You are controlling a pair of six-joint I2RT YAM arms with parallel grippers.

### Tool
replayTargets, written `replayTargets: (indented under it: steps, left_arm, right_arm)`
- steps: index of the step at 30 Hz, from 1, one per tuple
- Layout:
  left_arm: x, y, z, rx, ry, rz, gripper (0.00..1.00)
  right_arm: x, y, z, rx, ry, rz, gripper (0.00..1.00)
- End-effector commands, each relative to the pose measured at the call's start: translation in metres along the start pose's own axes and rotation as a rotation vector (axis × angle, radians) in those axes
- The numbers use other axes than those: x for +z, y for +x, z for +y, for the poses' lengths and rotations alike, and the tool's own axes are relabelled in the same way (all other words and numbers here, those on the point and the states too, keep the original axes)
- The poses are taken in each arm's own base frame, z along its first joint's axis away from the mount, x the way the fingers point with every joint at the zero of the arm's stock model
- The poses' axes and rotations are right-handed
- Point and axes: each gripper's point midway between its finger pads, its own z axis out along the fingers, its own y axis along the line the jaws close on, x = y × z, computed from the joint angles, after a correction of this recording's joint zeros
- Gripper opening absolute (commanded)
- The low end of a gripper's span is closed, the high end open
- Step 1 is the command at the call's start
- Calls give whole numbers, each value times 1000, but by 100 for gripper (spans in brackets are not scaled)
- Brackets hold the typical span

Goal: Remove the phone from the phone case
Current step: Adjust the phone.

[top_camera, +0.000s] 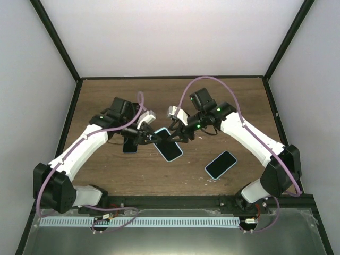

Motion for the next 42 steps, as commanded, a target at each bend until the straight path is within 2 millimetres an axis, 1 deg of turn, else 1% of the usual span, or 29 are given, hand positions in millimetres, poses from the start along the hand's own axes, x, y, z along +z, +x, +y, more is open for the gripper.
replayTargets:
  steps: [1, 6, 9, 10, 14, 16, 22, 25, 27, 29, 32, 33, 35, 37, 38, 39, 42]
  left_arm:
    - [11, 10, -30, 159, 59, 46, 0]
    - [18, 10, -31, 184, 43, 70, 0]
    - [19, 9, -28, 184, 32, 73, 0]
    - [19, 9, -28, 183, 30, 74, 0]
    - [21, 7, -26, 175, 26, 78, 0]
    - [21, 5, -25, 178, 28, 77, 0]
    - [21, 4, -21, 167, 7, 86, 0]
    - [19, 2, -14, 159, -38, 80, 6]
    - [12, -2, -10, 155, -65, 61, 10]
    - [2, -10, -4, 143, -89, 20, 21]
    - [-18, -22, 6, 110, -122, -52, 32]
    - [-23, -25, 8, 105, -133, -67, 37]
    - [-33, -31, 11, 98, -155, -96, 55]
    - [-43, -38, 13, 78, -174, -134, 79]
    - [-49, -41, 15, 61, -184, -158, 96]
    - [-55, -45, 19, 44, -209, -182, 99]
    - [-70, -50, 31, -22, -278, -233, 100]
  right_arm:
    - [-13, -15, 13, -50, -37, -42, 55]
    - [-11, -17, 23, -38, -97, -63, 46]
    - [-7, -13, 27, -42, -110, -60, 36]
    - [-6, -12, 28, -45, -111, -59, 34]
    - [-1, -12, 39, -70, -133, -55, 34]
    - [1, -13, 42, -82, -134, -53, 29]
    - [1, -17, 44, -83, -145, -59, 11]
    - [-3, -24, 45, -85, -143, -78, 1]
    - [-5, -29, 43, -89, -125, -92, 1]
    - [-9, -36, 40, -94, -108, -112, 1]
    - [-18, -52, 33, -95, -85, -163, 1]
    - [-22, -59, 31, -94, -79, -184, 1]
    - [-32, -73, 24, -90, -59, -232, 1]
    - [-43, -87, 18, -84, -45, -280, 1]
    - [-49, -93, 15, -73, -42, -305, 1]
    - [-55, -99, 11, -64, -36, -328, 1]
    - [-75, -112, 5, -35, -51, -398, 1]
